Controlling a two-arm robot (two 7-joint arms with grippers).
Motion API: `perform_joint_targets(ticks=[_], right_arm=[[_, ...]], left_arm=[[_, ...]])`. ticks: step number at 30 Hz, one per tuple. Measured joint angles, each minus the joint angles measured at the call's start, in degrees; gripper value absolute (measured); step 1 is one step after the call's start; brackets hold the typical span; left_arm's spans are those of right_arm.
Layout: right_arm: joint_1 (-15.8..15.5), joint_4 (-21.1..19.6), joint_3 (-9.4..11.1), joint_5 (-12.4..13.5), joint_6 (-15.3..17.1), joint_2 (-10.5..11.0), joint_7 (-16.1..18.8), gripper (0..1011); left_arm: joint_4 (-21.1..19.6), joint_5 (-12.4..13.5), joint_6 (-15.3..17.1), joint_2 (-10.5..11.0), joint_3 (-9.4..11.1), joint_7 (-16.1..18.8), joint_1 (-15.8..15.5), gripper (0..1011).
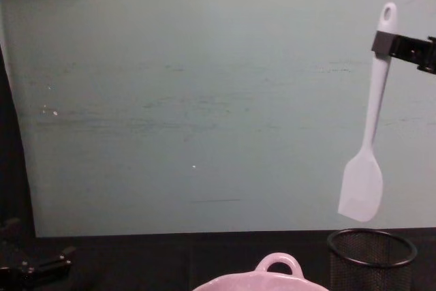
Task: Use the one hand to pick up the spoon and stir the clear water in the bowl.
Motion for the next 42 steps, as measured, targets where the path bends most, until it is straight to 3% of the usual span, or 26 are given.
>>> perform_joint_targets(ticks=[11, 42], right_arm=[[-0.51, 3.48, 1.23, 1.37, -1.05, -0.72, -0.11, 123], [-1.46, 13.81, 0.55, 3.61, -4.17, -5.06, 2.09, 123]], left_arm=[[0.00, 0.00, 0.00, 0.00, 0.00, 0.00, 0.00, 1005], [0.00, 0.00, 0.00, 0.00, 0.00, 0.00, 0.00, 1005]])
